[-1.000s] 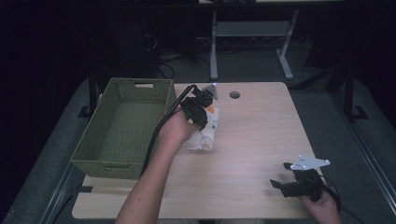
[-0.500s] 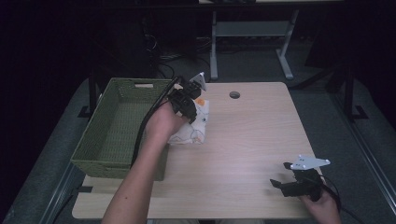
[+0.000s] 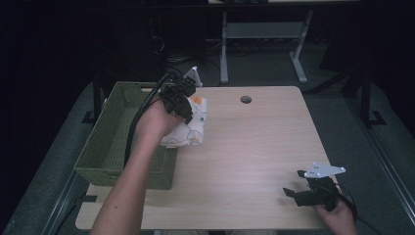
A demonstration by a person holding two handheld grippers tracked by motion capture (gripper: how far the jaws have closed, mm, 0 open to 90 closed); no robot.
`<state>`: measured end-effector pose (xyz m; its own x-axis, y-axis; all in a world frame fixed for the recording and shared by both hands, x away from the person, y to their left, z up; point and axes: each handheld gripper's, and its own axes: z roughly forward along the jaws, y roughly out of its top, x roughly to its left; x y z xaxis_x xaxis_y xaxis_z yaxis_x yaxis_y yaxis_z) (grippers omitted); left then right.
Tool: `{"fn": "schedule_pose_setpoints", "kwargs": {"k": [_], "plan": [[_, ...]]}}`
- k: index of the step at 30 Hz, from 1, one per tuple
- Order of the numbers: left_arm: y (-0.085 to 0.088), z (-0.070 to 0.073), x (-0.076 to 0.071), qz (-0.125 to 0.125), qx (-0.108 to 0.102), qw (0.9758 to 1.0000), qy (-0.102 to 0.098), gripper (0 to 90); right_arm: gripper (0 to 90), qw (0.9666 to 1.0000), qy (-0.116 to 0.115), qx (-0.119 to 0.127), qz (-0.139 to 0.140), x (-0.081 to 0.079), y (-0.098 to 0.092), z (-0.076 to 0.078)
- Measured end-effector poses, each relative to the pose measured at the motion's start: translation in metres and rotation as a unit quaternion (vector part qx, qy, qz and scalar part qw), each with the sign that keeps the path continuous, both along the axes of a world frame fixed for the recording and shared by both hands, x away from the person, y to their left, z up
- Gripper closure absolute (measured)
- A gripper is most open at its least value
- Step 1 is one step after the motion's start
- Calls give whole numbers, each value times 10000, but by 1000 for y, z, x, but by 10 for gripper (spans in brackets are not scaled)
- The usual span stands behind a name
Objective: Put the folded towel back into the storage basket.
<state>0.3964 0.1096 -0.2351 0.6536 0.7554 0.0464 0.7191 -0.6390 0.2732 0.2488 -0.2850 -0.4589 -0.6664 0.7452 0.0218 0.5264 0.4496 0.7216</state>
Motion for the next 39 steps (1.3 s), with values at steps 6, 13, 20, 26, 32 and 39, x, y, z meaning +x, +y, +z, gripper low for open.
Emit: {"fn": "schedule_pose_setpoints", "kwargs": {"k": [6,13,20,26,32,39], "plan": [[19,5,1,162,23,9999,-23,796,157,10000,11,-19,5,0,1,0],[40,7,1,299,3,9996,-3,796,157,10000,-2,-7,-2,1,1,0],[60,6,0,488,-11,9988,44,795,157,10000,4,-20,-22,1,0,0],[79,5,1,669,-23,9977,65,796,157,10000,4,-24,-20,1,0,-1],[95,4,2,731,-12,9973,108,796,157,10000,8,-46,-19,1,1,-1],[109,-3,3,836,-65,9963,179,795,157,10000,11,-63,-17,2,1,-1]]}}
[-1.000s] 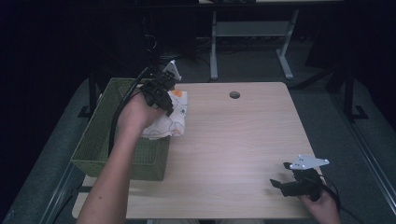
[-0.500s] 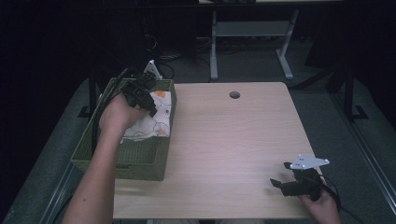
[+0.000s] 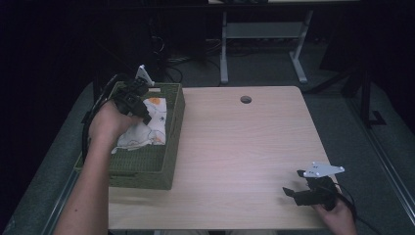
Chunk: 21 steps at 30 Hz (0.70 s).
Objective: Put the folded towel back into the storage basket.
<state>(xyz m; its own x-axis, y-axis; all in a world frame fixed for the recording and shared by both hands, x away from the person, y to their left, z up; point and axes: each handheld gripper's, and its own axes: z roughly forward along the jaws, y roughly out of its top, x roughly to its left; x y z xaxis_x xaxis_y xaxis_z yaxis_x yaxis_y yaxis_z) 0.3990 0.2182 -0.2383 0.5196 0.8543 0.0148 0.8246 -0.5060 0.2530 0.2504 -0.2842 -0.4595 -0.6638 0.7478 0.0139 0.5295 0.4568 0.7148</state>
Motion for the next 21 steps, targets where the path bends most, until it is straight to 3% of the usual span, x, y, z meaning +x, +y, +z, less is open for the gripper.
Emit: {"fn": "schedule_pose_setpoints", "kwargs": {"k": [12,21], "plan": [[27,-18,5,139,-51,9997,182,792,157,10000,5,14,-11,1,-1,-1],[40,-30,10,83,-72,9996,245,792,157,10000,39,1,-12,4,1,-2]]}}
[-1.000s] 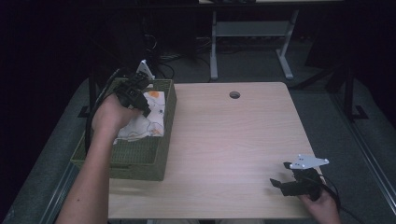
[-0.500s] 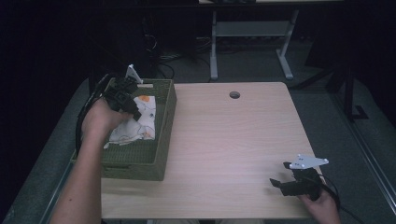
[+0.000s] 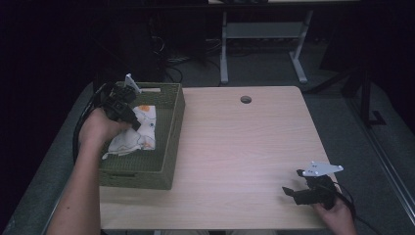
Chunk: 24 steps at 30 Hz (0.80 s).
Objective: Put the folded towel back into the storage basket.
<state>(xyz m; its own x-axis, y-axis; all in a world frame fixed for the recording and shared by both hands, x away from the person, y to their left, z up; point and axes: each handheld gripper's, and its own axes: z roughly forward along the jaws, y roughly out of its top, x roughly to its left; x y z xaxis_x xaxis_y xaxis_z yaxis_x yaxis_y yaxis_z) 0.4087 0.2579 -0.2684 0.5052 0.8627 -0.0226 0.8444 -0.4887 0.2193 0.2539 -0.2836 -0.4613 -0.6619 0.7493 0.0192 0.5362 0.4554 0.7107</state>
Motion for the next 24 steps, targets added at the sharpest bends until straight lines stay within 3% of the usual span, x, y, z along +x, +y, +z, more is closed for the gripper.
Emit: {"fn": "schedule_pose_setpoints", "kwargs": {"k": [14,24], "plan": [[14,-25,11,-214,9,9997,109,792,157,10000,38,-45,-47,3,0,-2],[17,-40,21,-645,141,9977,140,792,157,9999,55,-59,-133,4,-1,-2]]}}
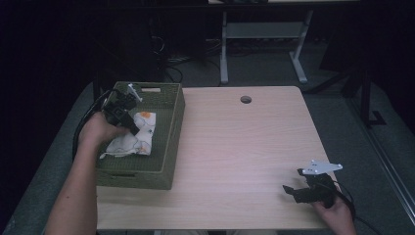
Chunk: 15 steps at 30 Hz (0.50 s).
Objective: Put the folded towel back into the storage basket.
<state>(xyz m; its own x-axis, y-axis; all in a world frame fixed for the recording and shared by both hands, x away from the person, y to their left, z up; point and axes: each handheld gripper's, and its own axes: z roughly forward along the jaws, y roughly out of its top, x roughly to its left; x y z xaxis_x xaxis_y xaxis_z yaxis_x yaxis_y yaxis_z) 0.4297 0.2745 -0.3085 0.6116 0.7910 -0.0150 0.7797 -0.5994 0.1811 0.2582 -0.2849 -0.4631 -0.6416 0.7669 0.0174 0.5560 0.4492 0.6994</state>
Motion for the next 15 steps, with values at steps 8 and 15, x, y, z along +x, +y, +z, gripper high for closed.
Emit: {"fn": "schedule_pose_setpoints", "kwargs": {"k": [8,15], "plan": [[2,-14,7,-216,106,9997,104,789,157,10000,5,-23,-12,1,1,0],[2,-19,18,-248,107,9996,-100,712,157,10000,43,8,-61,2,-2,-2]]}}
